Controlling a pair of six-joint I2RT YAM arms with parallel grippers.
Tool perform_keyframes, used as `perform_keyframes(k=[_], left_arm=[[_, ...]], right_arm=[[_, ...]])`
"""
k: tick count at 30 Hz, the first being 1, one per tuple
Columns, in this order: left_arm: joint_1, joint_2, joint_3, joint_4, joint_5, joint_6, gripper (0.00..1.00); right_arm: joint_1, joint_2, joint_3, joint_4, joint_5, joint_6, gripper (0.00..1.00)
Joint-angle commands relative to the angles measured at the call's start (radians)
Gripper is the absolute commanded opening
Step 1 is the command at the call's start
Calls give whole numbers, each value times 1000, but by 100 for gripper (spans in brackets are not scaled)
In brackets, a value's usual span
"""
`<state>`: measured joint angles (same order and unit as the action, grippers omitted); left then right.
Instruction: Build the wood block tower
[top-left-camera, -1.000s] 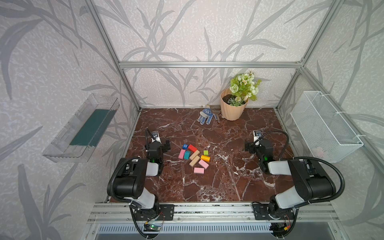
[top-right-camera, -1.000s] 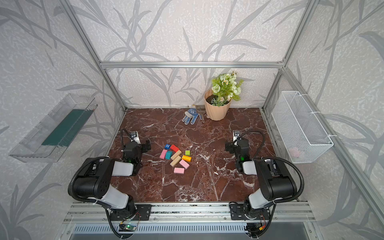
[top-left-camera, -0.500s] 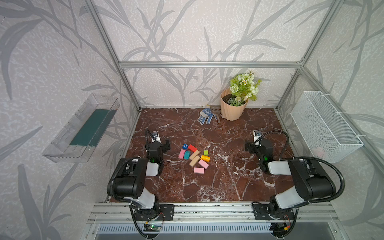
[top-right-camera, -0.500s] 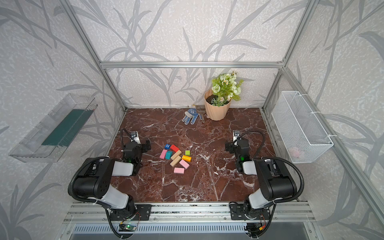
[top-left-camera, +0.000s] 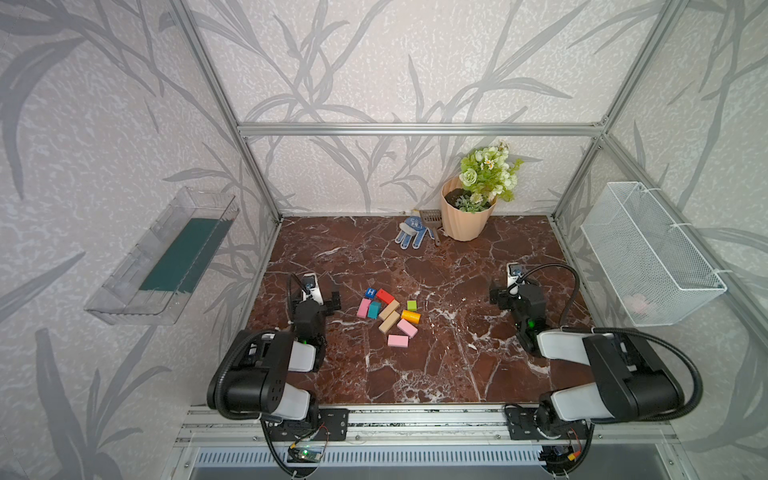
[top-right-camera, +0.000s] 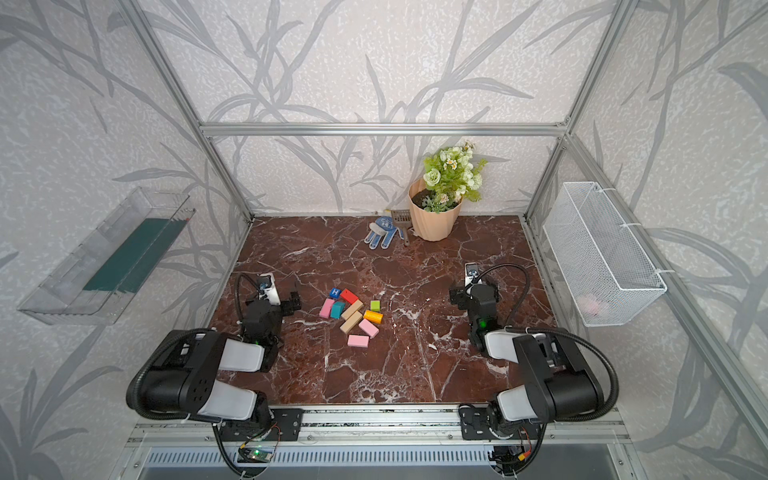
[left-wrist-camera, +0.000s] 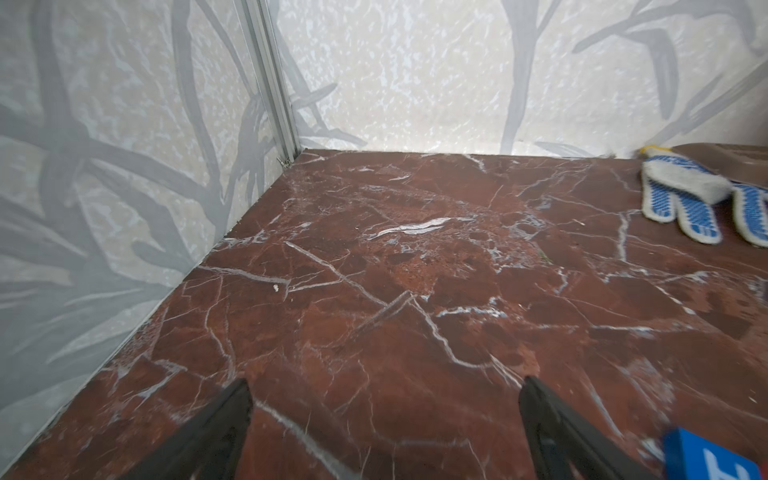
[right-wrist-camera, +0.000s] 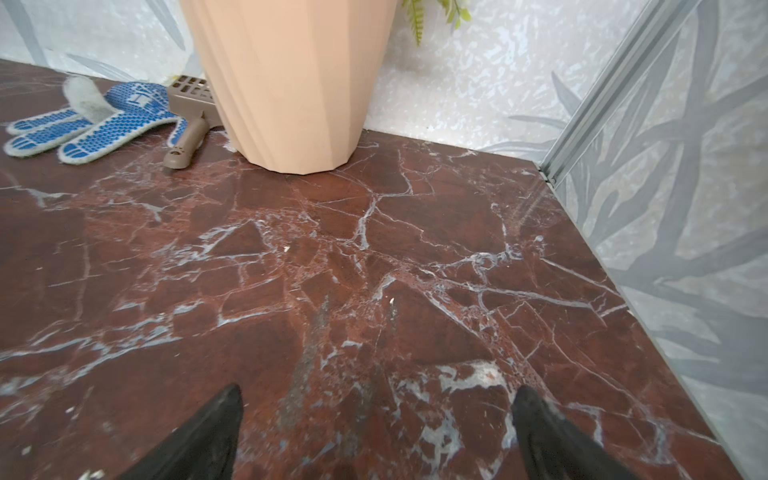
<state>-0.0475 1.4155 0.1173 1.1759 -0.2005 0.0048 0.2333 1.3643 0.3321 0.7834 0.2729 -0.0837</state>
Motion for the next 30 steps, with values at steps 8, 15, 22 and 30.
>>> perform_keyframes(k=[8, 15, 22, 30], left_arm=[[-26, -700, 102, -732, 69, -294, 99], [-22, -917, -94, -687, -192, -535, 99], [-17, -1046, -102, -858, -278, -619, 94], [-18, -904, -64, -793, -210, -573, 88]], right_arm=[[27, -470, 133, -624, -120, 423, 99], [3, -686, 0, -586, -266, 618, 99], [259, -509, 184, -728, -331, 489, 99], [696, -13, 585, -951, -59, 306, 99]])
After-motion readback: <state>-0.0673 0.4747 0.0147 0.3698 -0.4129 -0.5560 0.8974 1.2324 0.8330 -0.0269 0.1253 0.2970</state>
